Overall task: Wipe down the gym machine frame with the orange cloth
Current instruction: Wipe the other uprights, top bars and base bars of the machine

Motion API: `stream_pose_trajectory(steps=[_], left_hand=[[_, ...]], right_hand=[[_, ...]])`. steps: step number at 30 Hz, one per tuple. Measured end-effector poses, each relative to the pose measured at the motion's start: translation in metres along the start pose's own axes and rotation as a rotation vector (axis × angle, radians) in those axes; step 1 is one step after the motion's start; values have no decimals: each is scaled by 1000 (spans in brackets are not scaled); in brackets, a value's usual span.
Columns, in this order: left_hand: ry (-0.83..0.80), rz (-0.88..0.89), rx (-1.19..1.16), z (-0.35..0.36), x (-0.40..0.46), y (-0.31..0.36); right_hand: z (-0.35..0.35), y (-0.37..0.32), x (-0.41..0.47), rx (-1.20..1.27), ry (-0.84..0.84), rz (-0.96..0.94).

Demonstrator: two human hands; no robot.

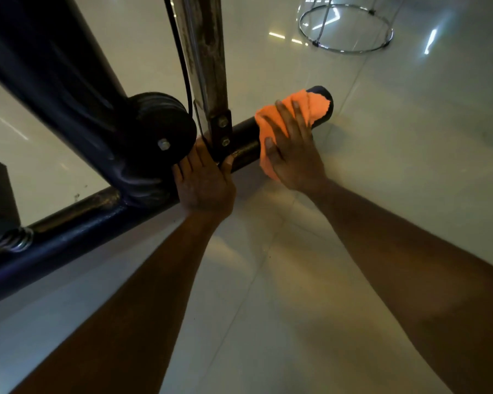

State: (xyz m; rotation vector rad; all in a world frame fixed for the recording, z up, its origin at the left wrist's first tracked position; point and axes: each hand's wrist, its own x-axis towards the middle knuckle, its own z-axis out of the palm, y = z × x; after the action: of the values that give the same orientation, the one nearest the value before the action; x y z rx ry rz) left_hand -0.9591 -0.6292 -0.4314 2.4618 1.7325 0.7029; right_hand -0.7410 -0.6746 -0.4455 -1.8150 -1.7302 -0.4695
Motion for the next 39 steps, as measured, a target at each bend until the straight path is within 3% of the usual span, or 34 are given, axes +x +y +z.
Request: stream_pose_trajectory(steps=[1, 3, 6, 8, 10, 14, 18, 22, 28, 33, 35, 39], left_hand=[[49, -24, -20, 0, -7, 3], [110, -41, -65, 0, -30, 11], [102, 190, -121, 7, -67, 23], [113, 361, -133, 15, -61, 36], [155, 420, -117, 23, -31, 53], [64, 385, 21, 40, 27, 76], [50, 382, 75, 50, 33, 77], [79, 408, 145, 53, 32, 73], [80, 412, 161, 52, 30, 73], [78, 407, 131, 49, 30, 73], [58, 411, 152, 48, 30, 74], [79, 416, 189, 48, 32, 74]], right_hand=[[0, -4, 5, 8, 17, 69], [8, -17, 6, -57, 35, -6], [9, -18, -4, -47, -128, -124], [-1, 7, 0, -3, -108, -105], [-7, 36, 11, -13, -92, -28], [-6, 41, 24, -14, -62, 118], [-15, 56, 23, -49, -158, -8], [-24, 81, 51, -98, -179, 171], [-29, 56, 22, -32, -194, -32], [-27, 70, 54, -56, -191, 282], [-24, 53, 46, -87, -143, 244], [-23, 44, 18, -15, -207, 120]])
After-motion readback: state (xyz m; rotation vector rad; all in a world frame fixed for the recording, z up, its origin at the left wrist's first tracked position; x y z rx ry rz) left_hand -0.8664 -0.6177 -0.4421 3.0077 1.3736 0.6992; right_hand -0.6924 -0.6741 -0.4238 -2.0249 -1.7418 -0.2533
